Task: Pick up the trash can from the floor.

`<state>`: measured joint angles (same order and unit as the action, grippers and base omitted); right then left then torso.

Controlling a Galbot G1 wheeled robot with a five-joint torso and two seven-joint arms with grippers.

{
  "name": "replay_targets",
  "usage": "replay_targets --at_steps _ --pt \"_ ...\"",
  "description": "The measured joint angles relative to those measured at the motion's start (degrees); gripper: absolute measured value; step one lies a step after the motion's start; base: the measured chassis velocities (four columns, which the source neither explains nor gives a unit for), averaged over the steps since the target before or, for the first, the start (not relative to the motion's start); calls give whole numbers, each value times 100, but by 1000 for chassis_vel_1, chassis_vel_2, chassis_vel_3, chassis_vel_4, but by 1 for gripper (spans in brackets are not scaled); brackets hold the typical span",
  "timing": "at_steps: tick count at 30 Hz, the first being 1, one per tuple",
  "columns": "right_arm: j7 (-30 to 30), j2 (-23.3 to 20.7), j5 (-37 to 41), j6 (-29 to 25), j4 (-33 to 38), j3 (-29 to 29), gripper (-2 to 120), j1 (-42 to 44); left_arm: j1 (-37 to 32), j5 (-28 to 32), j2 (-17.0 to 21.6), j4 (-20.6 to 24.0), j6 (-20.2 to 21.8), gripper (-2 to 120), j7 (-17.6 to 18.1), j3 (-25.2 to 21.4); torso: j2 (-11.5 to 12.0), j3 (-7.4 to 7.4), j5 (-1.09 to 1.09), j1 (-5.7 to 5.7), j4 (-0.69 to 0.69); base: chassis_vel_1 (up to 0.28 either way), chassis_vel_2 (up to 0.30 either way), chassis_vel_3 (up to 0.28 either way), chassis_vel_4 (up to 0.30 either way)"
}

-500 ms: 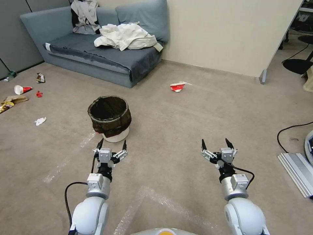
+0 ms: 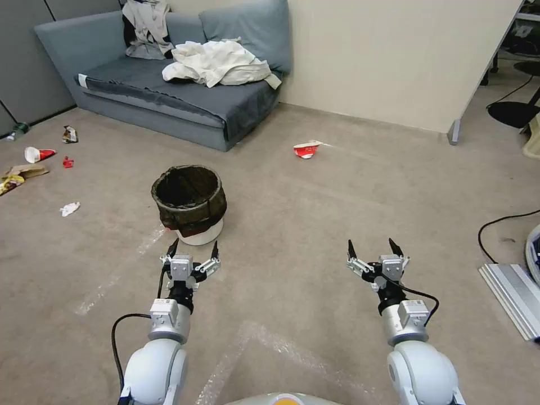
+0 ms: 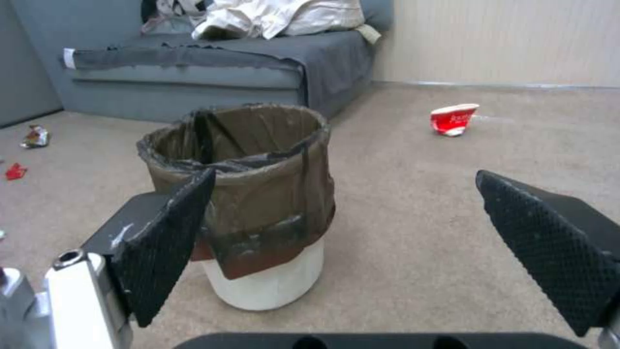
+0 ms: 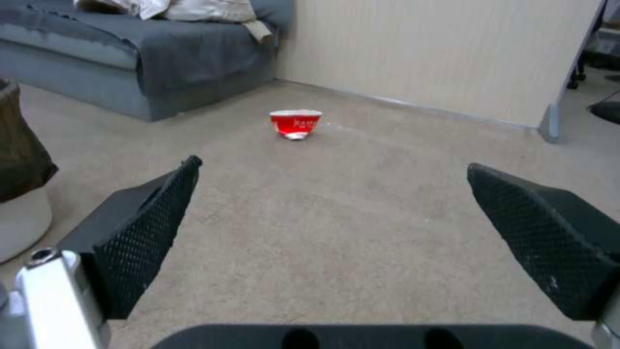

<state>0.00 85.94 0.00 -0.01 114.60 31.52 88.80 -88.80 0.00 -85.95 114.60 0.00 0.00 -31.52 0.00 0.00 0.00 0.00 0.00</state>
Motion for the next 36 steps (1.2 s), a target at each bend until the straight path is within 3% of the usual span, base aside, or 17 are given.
replay_targets --at_steps 21,24,26,29,30,32,36 --pt "9 8 4 5 39 -3 100 32 -34 7 3 44 -2 100 2 -10 0 0 0 0 0 0 0 0 0" --pt "41 36 30 28 232 -19 100 153 -277 91 41 376 -8 100 22 -95 0 0 2 0 -4 0 0 0 0" --pt "42 30 29 30 219 -10 100 148 -317 92 43 425 -11 100 25 -101 0 0 -1 0 2 0 0 0 0" --pt "137 107 104 95 666 -52 100 430 -360 76 31 404 -11 100 18 -75 0 0 7 0 -4 0 0 0 0" --pt "202 165 168 157 966 -93 100 634 -532 136 62 649 -12 100 37 -153 0 0 -4 0 -2 0 0 0 0" --pt "268 217 223 210 1271 -117 100 817 -709 199 87 882 -13 100 55 -218 0 0 3 0 0 0 0 0 0" --pt "487 395 410 380 2243 -216 100 1439 -1449 463 204 1879 -25 100 150 -508 0 0 2 0 -2 0 0 0 0"
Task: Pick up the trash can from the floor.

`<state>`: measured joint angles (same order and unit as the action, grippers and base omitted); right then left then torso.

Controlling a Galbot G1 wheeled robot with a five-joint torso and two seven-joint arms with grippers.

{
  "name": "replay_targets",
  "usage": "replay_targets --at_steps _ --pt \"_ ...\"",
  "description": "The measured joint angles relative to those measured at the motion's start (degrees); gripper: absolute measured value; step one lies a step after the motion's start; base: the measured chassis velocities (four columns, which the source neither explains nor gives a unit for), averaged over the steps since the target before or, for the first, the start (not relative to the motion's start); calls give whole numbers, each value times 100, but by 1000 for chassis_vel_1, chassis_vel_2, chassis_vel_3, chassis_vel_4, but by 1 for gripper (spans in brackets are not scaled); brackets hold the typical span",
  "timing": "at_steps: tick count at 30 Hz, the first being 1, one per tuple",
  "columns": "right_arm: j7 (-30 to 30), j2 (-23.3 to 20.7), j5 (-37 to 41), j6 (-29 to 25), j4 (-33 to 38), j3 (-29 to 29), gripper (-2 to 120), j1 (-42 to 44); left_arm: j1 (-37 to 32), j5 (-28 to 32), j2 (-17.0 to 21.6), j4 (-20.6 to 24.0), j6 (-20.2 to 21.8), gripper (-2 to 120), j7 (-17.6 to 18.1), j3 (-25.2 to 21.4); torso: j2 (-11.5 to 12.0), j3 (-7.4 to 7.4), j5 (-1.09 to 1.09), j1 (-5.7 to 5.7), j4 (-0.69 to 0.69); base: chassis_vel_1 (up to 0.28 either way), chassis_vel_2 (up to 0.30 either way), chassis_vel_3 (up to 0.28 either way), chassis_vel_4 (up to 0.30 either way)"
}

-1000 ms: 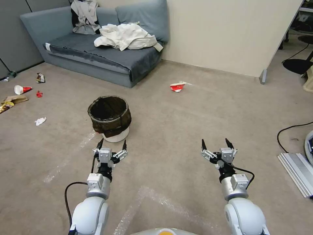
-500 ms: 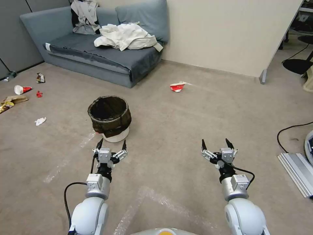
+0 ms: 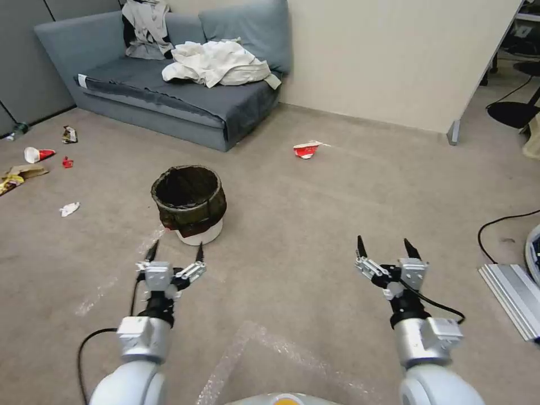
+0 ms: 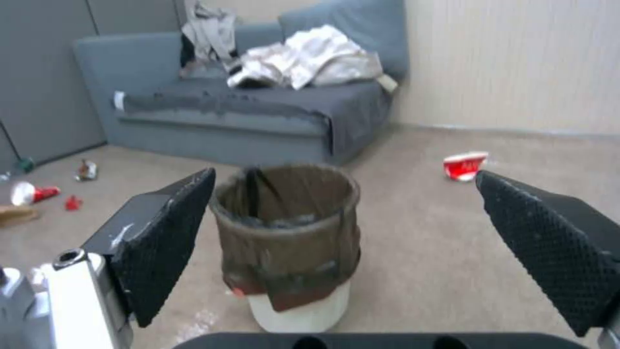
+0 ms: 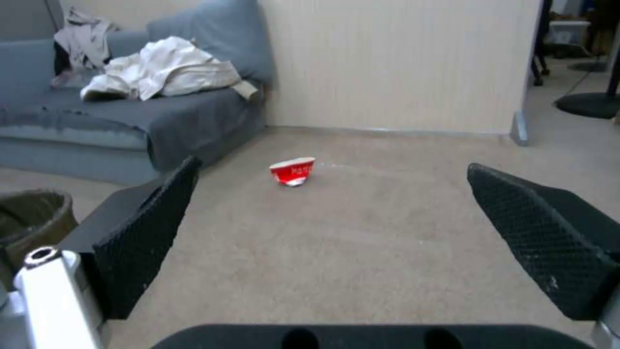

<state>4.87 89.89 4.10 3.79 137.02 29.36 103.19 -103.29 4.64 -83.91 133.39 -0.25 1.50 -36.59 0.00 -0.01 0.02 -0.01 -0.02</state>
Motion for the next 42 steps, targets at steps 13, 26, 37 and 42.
replay_targets --at_steps 13,26,37,42 --pt "-5 -40 44 33 3 -19 100 32 -896 279 124 1023 -24 100 138 -273 0 0 -2 0 1 0 0 0 0" --pt "-96 -63 13 40 -70 -20 100 21 -869 139 87 715 -126 100 239 -215 0 1 -2 0 1 0 0 0 0" --pt "-98 -59 7 21 -96 -13 100 -8 -838 135 69 714 -131 100 232 -221 0 1 -2 0 2 0 0 0 0" --pt "-99 -57 -4 19 -97 -13 100 -8 -831 136 57 714 -133 100 227 -221 0 1 -2 0 2 0 0 0 0"
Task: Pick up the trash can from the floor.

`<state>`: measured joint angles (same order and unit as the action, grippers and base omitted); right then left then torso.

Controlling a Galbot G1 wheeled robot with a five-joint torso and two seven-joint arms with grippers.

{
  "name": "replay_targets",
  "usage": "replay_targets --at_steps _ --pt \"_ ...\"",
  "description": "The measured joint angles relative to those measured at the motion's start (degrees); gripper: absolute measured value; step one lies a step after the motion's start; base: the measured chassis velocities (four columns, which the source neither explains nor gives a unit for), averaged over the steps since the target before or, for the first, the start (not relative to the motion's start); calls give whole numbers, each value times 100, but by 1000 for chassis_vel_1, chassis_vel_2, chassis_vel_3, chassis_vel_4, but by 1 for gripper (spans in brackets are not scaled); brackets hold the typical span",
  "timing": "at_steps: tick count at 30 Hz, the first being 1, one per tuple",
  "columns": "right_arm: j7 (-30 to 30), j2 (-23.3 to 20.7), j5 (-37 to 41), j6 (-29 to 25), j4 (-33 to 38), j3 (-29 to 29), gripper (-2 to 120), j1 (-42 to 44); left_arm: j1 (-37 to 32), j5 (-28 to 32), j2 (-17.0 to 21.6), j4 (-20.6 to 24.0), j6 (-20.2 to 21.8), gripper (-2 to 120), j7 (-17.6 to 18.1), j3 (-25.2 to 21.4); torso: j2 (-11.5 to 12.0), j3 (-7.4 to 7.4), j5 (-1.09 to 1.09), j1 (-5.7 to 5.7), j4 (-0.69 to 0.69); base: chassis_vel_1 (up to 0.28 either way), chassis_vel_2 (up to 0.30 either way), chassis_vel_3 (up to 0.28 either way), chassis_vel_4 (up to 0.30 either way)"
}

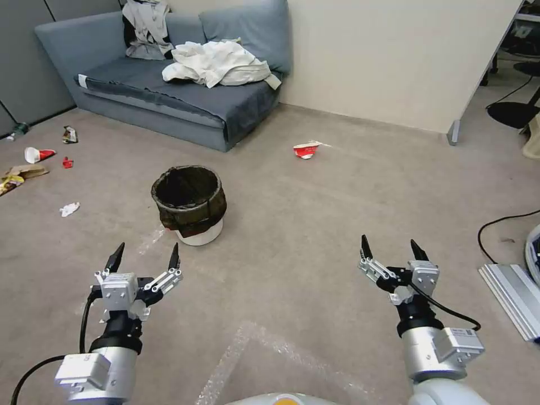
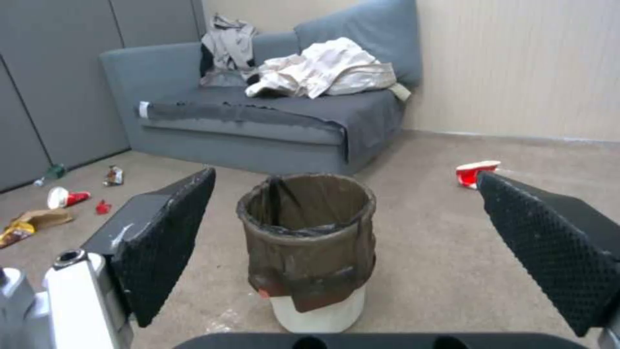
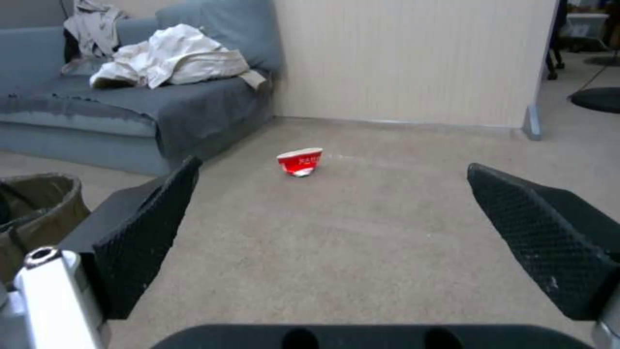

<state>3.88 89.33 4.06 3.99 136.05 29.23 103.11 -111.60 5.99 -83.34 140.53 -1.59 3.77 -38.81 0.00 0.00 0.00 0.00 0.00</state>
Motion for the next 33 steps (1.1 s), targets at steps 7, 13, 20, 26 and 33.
replay_targets --at_steps 7,13,20,26,33 --pt "-7 5 -9 -5 0 -2 100 2 11 2 -7 2 -3 100 -7 0 0 0 0 0 0 0 0 0 0" --pt "-7 14 -11 -14 0 -4 100 2 10 2 -7 3 -4 100 -9 -6 0 0 0 0 0 0 0 0 0" --pt "-2 17 -11 -35 -17 -12 100 -8 16 3 -12 0 -9 100 -16 -9 0 0 0 1 0 0 0 0 0" --pt "-2 15 -6 -115 -38 -17 100 -9 18 3 -15 -17 -10 100 -19 -5 0 0 0 0 0 0 0 0 0" --pt "-1 18 1 -128 -45 -29 100 -14 17 8 -13 -24 -12 100 -21 -8 0 0 0 0 0 0 0 0 0"
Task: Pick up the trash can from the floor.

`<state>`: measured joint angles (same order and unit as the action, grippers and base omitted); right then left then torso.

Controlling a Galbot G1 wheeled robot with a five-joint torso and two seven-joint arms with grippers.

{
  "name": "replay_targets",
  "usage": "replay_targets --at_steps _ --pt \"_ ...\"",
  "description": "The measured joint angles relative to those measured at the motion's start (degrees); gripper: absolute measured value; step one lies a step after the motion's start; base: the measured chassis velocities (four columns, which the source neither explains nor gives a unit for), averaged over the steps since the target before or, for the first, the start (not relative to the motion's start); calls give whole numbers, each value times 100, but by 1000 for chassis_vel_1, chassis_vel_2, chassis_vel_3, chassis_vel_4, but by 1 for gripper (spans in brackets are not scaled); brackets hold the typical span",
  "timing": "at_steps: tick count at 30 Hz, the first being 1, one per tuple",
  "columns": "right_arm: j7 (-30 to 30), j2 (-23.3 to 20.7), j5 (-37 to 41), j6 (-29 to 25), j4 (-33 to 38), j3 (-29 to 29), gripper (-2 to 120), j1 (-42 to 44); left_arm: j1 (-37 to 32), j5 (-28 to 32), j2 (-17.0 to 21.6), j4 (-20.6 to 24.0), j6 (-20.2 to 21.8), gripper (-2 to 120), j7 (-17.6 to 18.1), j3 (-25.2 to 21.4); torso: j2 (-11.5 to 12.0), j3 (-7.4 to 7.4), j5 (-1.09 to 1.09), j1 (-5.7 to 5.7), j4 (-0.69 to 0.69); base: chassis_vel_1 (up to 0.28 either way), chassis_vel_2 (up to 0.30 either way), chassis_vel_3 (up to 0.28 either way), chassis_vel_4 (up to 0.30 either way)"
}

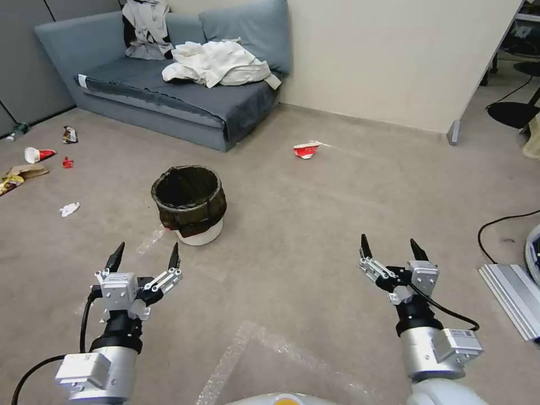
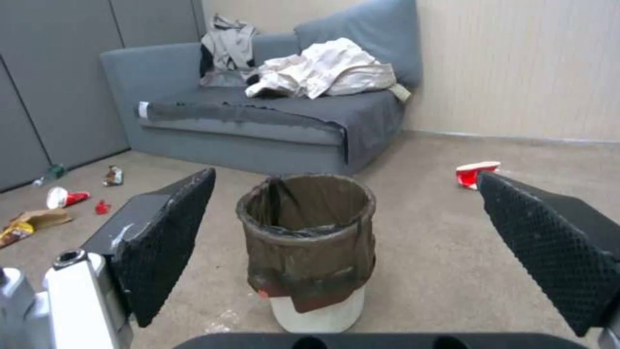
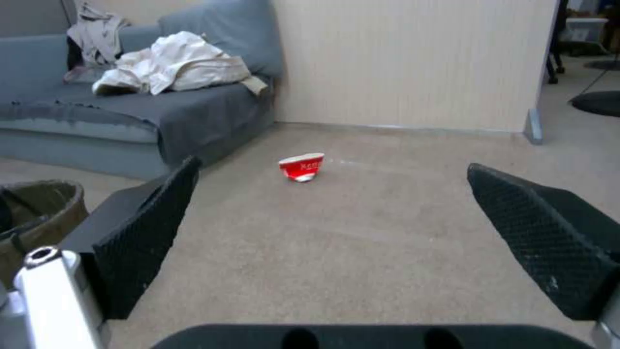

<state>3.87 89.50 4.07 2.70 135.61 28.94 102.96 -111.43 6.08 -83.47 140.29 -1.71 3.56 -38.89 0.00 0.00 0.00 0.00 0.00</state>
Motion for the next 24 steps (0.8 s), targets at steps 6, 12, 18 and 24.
replay_targets --at_steps 6,12,18,24 --pt "0 0 10 0 0 0 100 -1 0 6 -4 0 11 100 -5 8 0 0 0 0 0 0 0 0 0" --pt "3 1 33 -9 -14 -12 100 -4 -6 11 -6 2 66 100 -79 -1 0 0 0 0 0 0 0 0 0" --pt "6 1 35 -10 -20 -16 100 -10 -8 11 -8 6 90 100 -122 -11 0 0 0 0 0 0 0 0 0" --pt "10 -3 39 -10 -21 -17 100 -9 -10 6 -12 6 93 100 -130 -5 0 0 0 0 0 30 48 42 37"
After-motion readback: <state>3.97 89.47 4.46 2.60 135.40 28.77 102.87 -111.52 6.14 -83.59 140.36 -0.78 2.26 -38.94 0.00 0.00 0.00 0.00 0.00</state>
